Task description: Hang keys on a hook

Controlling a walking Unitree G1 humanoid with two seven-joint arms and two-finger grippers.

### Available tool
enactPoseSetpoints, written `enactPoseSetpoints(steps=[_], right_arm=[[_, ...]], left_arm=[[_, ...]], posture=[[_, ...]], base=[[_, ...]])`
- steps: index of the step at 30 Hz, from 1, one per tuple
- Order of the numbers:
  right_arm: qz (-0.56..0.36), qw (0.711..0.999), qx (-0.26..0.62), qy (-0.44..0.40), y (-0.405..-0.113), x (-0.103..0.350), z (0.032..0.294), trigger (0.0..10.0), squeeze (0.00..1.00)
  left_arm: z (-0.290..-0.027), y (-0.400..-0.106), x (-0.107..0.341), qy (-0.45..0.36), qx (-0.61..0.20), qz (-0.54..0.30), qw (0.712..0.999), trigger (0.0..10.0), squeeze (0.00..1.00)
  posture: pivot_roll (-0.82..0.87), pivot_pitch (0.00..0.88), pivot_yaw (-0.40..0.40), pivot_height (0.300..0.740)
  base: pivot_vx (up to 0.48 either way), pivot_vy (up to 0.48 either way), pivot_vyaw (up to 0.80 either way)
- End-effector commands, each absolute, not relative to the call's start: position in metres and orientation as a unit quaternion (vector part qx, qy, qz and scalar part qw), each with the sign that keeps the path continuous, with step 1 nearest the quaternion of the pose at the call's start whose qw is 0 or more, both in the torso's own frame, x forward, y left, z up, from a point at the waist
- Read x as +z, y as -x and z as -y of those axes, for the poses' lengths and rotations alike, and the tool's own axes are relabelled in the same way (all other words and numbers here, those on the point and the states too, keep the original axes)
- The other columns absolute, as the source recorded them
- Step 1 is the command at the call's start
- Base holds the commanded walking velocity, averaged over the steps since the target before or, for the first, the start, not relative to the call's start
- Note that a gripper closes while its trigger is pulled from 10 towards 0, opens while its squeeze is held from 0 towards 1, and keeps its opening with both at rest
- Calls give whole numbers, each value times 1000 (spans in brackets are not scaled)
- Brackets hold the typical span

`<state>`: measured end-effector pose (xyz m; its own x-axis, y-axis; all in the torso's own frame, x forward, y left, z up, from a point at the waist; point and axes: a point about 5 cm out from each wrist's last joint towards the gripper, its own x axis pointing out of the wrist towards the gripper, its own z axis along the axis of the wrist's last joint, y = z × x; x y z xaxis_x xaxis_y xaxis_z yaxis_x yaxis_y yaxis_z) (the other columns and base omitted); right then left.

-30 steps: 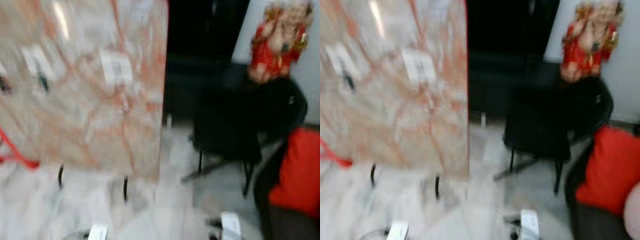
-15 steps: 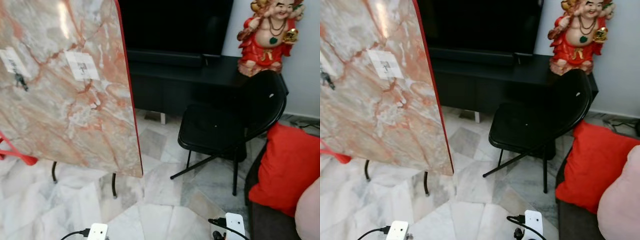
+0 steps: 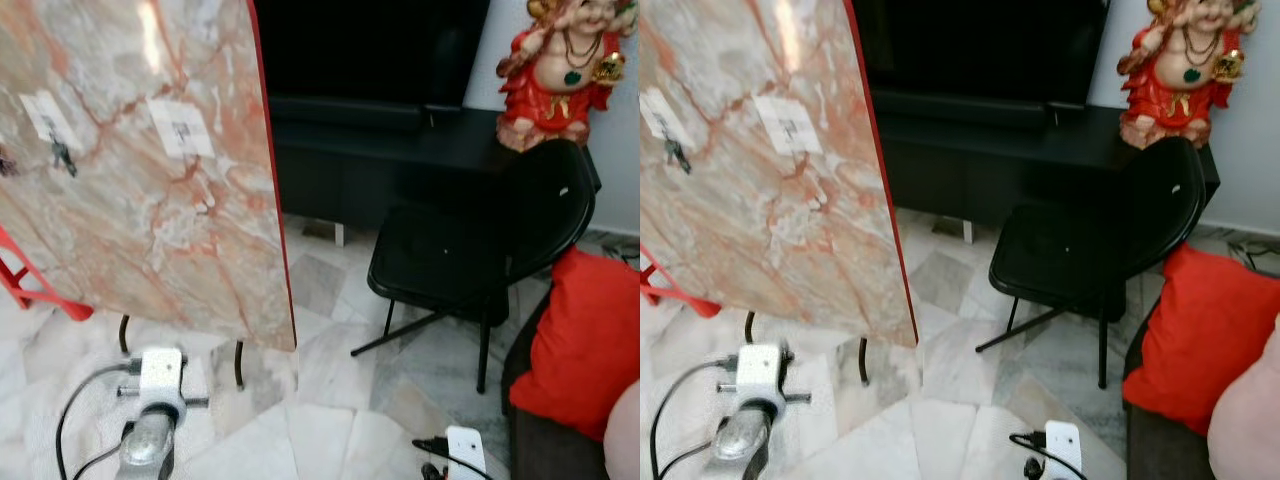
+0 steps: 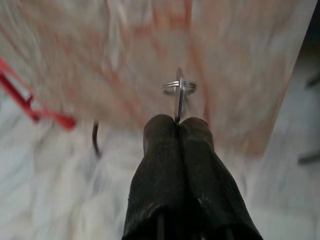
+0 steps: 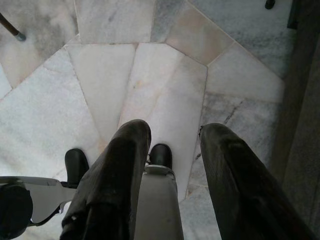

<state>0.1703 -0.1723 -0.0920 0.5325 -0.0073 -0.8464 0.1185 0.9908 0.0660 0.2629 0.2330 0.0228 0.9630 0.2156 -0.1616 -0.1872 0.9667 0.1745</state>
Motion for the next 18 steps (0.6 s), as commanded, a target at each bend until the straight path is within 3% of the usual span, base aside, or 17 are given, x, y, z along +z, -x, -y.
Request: enactPoseSetpoints(steps=[1,7,14,18], right_arm=[[-482,874,-34,-61,-169,-92,171,10000,0],[-479,876,-22,-50,-170,-92,171,10000,0],[-470,880,-27,-63,-171,-91,170,10000,0],[-471,880,-24,-62,-170,-92,171,10000,0]], left_arm=[[-226,-261,34,-84,102,-50,990,10000,0],[-213,-266,55,-90,87,-1,992,10000,0],[-212,-272,65,-92,95,6,991,10000,0],[-212,-275,71,-90,97,13,991,10000,0]], posture=[[-59,0,19,740],[-61,0,16,740],[-74,0,23,740],[-69,0,19,740]], base=[[0,0,0],[0,0,0],[69,0,729],[254,0,200]])
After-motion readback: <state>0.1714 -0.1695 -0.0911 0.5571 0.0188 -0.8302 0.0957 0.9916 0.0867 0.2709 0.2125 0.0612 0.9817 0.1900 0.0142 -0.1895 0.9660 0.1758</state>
